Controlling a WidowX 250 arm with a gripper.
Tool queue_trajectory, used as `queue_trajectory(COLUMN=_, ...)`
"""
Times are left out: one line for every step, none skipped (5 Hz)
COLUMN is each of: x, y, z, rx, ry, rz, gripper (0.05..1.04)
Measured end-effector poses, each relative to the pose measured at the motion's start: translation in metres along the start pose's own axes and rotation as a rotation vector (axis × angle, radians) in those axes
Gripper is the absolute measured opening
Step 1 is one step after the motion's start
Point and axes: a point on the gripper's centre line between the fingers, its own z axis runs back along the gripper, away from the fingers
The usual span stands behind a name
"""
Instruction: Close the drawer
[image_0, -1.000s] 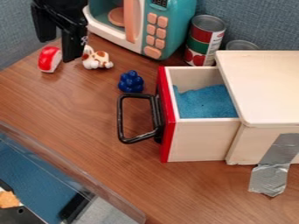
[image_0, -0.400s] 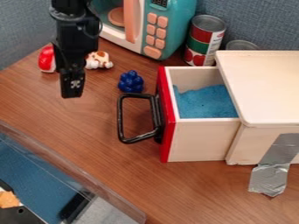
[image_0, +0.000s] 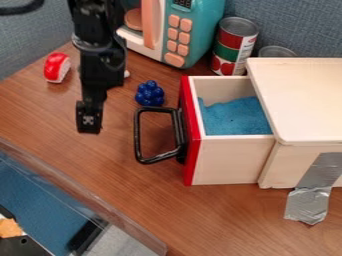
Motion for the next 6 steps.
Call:
queue_trajectory(x=0.004, y=-0.005, z=-0.012, rx=-0.006, ry=-0.002, rz=-0.022, gripper=1.001)
queue_trajectory(x=0.011, y=-0.008, z=-0.022, rx=-0.002, ry=0.0, rz=-0.034, gripper=1.001)
queue_trajectory(x=0.021, y=-0.011, z=-0.025, rx=-0.002, ry=-0.025, rz=-0.042, gripper=1.001)
queue_trajectory(x=0.038, y=-0.018, z=-0.024, rx=-0.014, ry=-0.065, rz=-0.048, gripper=1.001)
queue_trajectory(x=0.055, y=-0.026, z=-0.019, rx=-0.021, ry=-0.103, rz=-0.045, gripper=1.001)
queue_trajectory(x=0.076, y=-0.025, z=-0.013, rx=-0.011, ry=-0.172, rz=-0.03, gripper=1.001)
